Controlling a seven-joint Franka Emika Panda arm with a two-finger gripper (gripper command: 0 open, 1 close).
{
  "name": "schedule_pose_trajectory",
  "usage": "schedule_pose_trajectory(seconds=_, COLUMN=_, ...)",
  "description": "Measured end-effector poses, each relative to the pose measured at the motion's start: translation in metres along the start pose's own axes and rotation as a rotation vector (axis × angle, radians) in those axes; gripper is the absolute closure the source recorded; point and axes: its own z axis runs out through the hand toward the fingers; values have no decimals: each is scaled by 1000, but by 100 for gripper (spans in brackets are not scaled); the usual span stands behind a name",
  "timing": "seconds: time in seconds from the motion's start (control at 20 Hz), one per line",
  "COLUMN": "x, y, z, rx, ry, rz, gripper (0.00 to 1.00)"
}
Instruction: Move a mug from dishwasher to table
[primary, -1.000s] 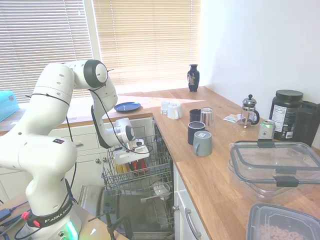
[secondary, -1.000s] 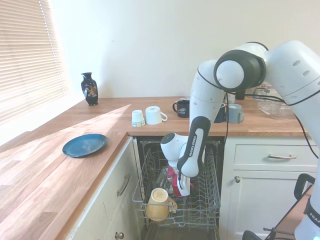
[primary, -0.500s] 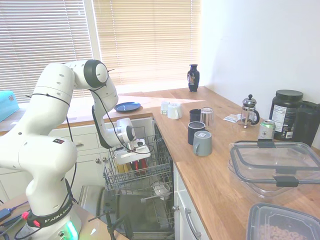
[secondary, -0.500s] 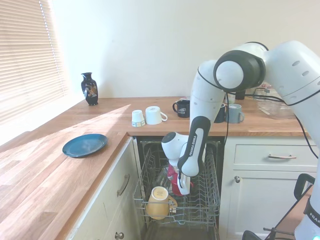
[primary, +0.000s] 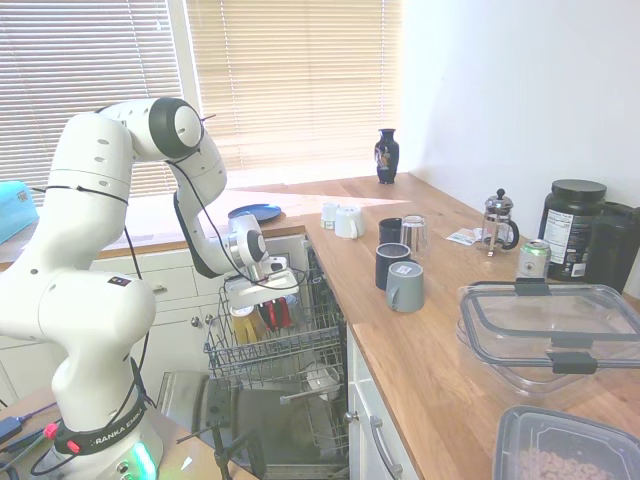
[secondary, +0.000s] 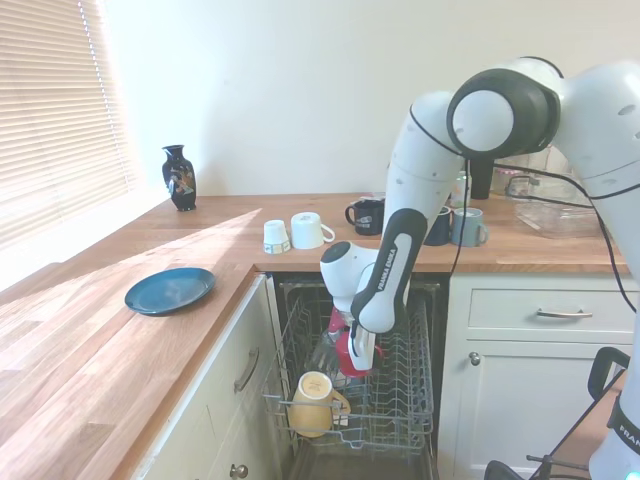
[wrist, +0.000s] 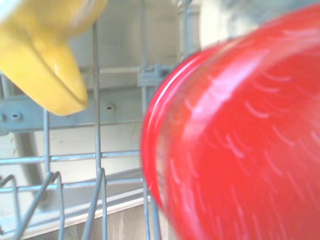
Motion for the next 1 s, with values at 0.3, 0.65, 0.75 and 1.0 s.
schedule_pose_trajectory(seconds=0.3, x=4, y=-16, z=-73, rx=40, ry=89, rz=50, gripper=100)
schedule_pose_trajectory(seconds=0.65, x=22, y=19, z=-137, rx=89, ry=118, rz=182, gripper=100)
schedule_pose_trajectory(seconds=0.75, x=32, y=38, z=-149, rx=109, ry=122, rz=239, gripper=100)
schedule_pose_trajectory(seconds=1.0, x=54, y=100, z=-168, rx=119, ry=127, rz=356, gripper=100)
